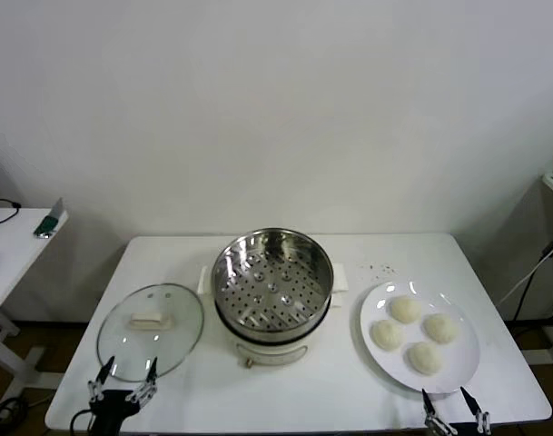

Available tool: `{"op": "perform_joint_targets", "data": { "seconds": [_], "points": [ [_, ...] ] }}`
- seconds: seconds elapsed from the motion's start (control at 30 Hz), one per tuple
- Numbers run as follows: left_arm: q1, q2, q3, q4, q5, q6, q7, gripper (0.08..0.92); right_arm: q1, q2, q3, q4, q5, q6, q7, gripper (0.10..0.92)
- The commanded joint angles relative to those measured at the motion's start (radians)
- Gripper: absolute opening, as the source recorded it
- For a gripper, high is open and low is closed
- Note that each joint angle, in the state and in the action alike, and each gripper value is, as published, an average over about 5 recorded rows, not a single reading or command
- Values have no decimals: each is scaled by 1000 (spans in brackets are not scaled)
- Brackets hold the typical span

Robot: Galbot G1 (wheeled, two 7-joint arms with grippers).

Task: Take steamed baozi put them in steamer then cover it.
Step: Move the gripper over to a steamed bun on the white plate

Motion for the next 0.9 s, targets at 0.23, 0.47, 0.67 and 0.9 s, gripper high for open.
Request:
{"op": "perform_joint_targets", "data": {
  "seconds": [0.23,0.47,0.67,0.9],
  "points": [
    [-1,8,2,-21,-3,2,2,823,396,-252,50,29,34,-439,-42,823],
    [-9,15,11,-28,-4,4,4,823,816,-606,-189,-198,26,-550,-299,823],
    [-19,22,16,-25,-6,4,5,823,1185,-893,-573,-366,-91,-441,-782,823],
    [-30,16,23,-13,-5,3,6,823,1767,-880,-1235,-537,-234,-213,-1117,823]
  ]
}}
